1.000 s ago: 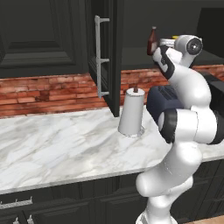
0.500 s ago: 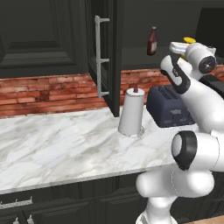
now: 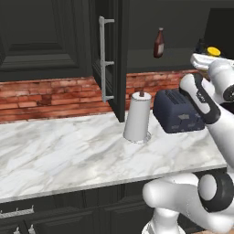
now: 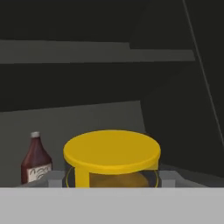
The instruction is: Collect the turmeric, ketchup, and shaker from the cabinet and place them next to the stove.
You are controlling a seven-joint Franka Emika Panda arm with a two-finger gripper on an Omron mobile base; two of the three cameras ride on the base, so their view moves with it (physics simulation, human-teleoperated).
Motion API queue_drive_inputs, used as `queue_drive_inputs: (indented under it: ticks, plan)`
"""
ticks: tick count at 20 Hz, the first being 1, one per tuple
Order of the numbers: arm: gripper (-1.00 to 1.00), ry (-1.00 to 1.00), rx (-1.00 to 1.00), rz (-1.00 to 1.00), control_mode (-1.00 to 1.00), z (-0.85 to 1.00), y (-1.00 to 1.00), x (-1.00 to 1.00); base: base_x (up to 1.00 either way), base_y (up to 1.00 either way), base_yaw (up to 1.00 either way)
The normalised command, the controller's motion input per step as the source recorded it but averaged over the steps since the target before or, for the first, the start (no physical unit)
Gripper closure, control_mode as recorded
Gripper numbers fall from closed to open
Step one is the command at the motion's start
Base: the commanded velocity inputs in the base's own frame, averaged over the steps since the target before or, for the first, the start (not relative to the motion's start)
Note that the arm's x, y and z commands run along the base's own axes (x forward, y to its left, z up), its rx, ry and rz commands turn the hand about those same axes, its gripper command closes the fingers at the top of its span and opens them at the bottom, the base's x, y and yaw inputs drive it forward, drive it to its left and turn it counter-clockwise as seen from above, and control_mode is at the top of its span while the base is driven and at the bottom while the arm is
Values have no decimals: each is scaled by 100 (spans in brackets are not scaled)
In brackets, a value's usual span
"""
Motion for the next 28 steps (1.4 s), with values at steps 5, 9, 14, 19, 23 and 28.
queue_drive_inputs:
  ticks: [5, 9, 14, 19, 23, 28]
  plan:
    - [100, -3, 0, 0, -100, -14, -6, -89, 0, 0, 0]
    - [100, 0, -1, 0, -100, -44, -23, -75, 0, 0, 0]
    - [100, 0, -12, 0, -100, -68, -25, -54, 0, 0, 0]
    - [100, 0, -14, 2, -100, -70, -44, -37, 0, 0, 0]
    - [100, 0, -12, 4, -100, -56, -65, -13, 0, 0, 0]
    - [100, 0, -15, 1, -100, -72, -50, -4, 0, 0, 0]
